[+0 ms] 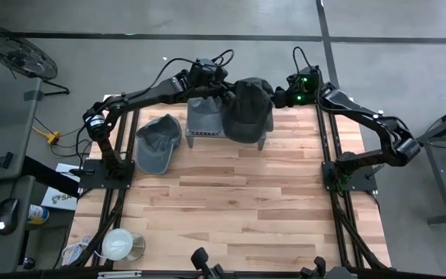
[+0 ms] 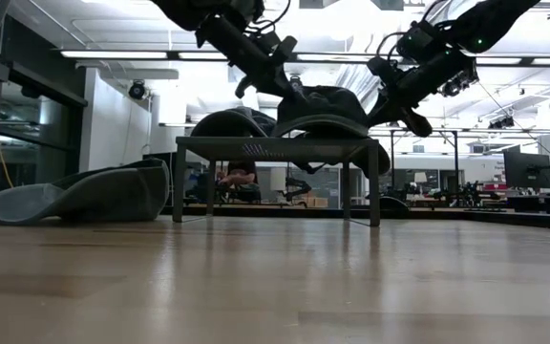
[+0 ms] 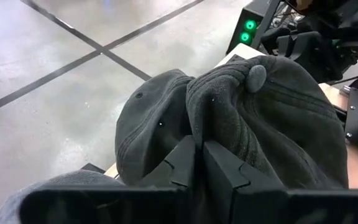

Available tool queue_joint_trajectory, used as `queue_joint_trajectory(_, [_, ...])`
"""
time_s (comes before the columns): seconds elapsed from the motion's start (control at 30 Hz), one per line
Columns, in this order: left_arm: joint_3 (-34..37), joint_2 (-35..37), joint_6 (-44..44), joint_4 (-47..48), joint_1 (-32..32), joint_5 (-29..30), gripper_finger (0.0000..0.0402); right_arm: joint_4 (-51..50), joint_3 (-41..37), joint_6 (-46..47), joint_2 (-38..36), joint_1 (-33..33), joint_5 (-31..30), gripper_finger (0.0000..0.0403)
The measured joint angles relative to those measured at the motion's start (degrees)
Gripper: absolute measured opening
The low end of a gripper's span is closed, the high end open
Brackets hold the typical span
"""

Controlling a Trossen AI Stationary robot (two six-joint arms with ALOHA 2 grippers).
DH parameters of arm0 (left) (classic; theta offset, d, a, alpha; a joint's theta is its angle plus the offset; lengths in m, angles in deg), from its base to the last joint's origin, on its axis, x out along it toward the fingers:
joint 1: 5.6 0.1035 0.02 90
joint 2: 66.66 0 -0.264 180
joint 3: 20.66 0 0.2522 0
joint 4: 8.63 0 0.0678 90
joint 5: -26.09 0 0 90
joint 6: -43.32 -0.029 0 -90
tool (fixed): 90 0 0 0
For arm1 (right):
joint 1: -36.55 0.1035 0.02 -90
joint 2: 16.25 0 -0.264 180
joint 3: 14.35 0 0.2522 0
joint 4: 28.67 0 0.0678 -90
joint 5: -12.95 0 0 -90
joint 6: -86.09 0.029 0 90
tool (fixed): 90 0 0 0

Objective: Pick & Place hat
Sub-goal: Adjust the black cap on the shelf

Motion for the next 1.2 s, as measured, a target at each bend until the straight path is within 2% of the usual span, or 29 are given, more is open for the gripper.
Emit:
queue_joint_trajectory(0.43, [0.02, 0.70, -0.66, 0.44, 0.00, 0.35, 0.0137, -0.04, 0.00, -0.16, 0.00, 0.00, -0.03, 0.0000])
queue_joint_trajectory(0.67, [0.02, 3.27, -3.09, 0.26, 0.00, 2.58, 0.0156, 0.12, 0.00, -3.02, 0.00, -0.74, -1.48, 0.0000])
queue_joint_trajectory(0.8, [0.02, 3.45, -3.06, 0.45, 0.00, 2.58, 0.0156, 0.56, 1.19, -11.01, 0.00, -2.70, -1.19, 0.0000])
queue_joint_trajectory(1.0, [0.02, 3.45, -2.83, 0.55, -0.41, 1.08, 0.0156, 1.69, 2.82, -36.47, -0.09, -4.18, -1.03, 0.0006])
queue_joint_trajectory(1.07, [0.02, 3.45, -2.82, 0.43, -0.43, 1.08, 0.0156, 2.21, 2.82, -43.76, -0.04, -4.14, -2.29, 0.0017])
queue_joint_trajectory(1.2, [0.02, 3.45, -2.82, 0.48, -0.40, 1.43, 0.0156, 2.71, 2.82, -48.25, 1.27, -4.73, -5.28, 0.0065])
